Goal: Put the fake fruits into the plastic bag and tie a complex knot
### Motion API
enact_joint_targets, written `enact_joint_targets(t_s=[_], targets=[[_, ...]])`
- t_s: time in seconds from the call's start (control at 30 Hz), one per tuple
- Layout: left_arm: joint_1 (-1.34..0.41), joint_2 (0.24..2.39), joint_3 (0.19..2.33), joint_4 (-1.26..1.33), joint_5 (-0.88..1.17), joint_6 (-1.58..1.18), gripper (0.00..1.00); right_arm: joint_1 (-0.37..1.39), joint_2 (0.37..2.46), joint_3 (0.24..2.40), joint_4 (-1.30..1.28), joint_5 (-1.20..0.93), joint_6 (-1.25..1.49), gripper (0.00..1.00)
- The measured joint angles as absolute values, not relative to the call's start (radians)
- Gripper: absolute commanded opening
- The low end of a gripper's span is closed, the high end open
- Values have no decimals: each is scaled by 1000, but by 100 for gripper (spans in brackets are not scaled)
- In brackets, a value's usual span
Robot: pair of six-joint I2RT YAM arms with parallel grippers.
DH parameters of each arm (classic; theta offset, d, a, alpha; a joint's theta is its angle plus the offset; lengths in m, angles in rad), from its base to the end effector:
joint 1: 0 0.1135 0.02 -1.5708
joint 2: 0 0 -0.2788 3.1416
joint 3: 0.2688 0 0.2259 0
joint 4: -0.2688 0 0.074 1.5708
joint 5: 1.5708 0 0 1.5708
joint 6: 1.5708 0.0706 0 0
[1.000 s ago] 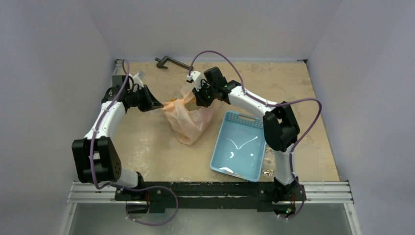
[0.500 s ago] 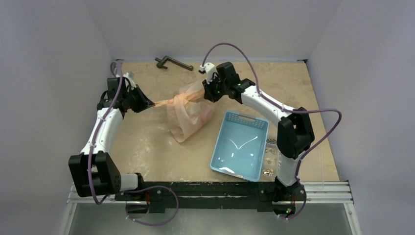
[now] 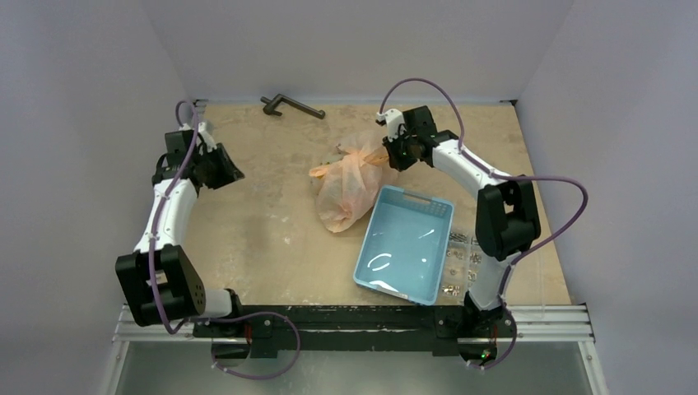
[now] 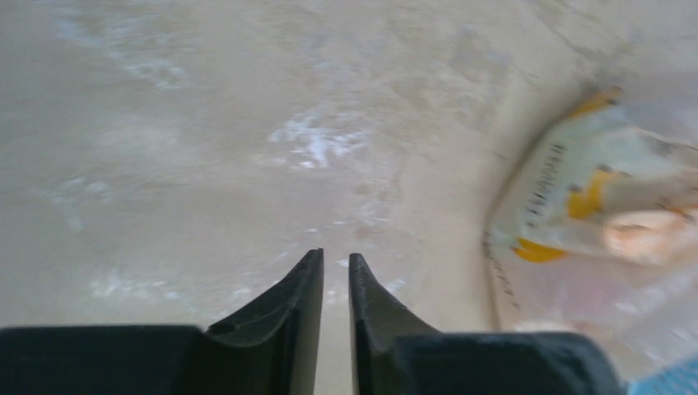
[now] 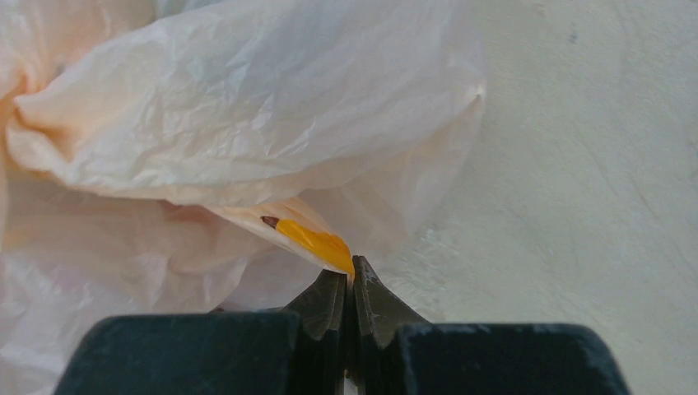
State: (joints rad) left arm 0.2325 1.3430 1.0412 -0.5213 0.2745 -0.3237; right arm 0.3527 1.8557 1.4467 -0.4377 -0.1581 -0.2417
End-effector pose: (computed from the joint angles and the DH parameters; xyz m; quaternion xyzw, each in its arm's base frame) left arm 0.2762 0.0457 0.2736 -0.2051 0.9005 -0.1437 0.3556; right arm 0.3877 0.1546 0.2418 -0.2997 0.8832 0.0933 0.3484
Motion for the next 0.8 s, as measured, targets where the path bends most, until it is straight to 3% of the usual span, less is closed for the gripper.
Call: enact_joint_targets(t_s=[0.1, 0.2, 0.5, 0.8], targets=[[197, 1404, 1098, -509, 477, -294, 52, 367, 1856, 1454, -445, -236, -254, 0], [150, 1476, 1139, -443, 654, -327, 53, 379, 1856, 1455, -449, -302, -264, 0], [-48, 1629, 1221, -435, 712, -375, 46, 386, 1862, 1470, -457, -371, -280, 0], [-95, 1731, 1234, -447, 698, -364, 35, 386, 1862, 1472, -459, -385, -289, 0]])
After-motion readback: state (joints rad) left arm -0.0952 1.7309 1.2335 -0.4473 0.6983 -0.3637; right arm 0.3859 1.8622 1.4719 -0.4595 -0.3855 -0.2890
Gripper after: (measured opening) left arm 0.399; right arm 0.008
